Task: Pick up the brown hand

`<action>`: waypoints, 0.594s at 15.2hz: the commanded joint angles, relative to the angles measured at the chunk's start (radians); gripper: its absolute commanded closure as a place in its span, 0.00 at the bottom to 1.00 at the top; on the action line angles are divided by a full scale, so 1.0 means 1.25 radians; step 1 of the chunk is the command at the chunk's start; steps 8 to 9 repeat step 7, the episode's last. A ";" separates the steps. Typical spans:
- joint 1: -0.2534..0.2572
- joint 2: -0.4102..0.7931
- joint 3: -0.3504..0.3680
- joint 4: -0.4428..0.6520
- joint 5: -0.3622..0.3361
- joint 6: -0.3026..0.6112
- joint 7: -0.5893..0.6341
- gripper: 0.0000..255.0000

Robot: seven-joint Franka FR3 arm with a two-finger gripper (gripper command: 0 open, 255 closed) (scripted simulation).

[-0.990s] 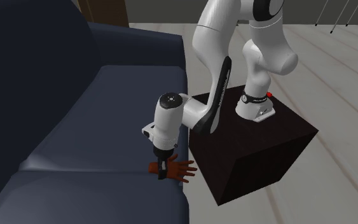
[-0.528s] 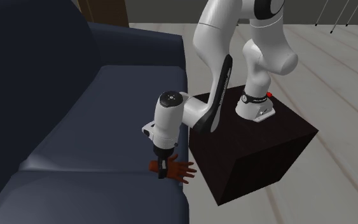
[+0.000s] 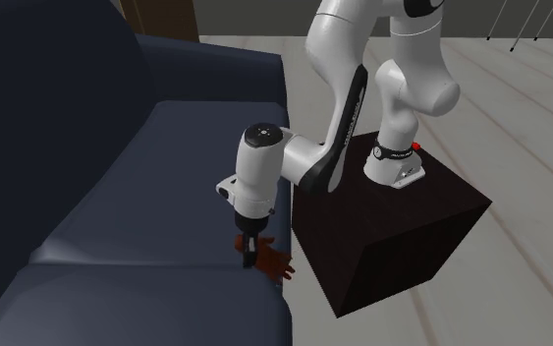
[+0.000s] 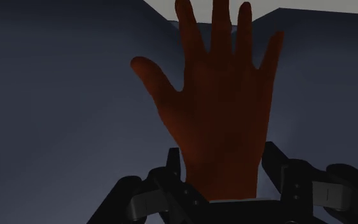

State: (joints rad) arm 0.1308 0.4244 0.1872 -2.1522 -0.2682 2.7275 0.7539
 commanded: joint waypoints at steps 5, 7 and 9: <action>-0.018 -0.057 0.021 -0.007 0.029 -0.049 -0.025 1.00; -0.018 -0.058 0.022 -0.007 0.030 -0.050 -0.025 1.00; -0.018 -0.058 0.022 -0.007 0.030 -0.050 -0.025 1.00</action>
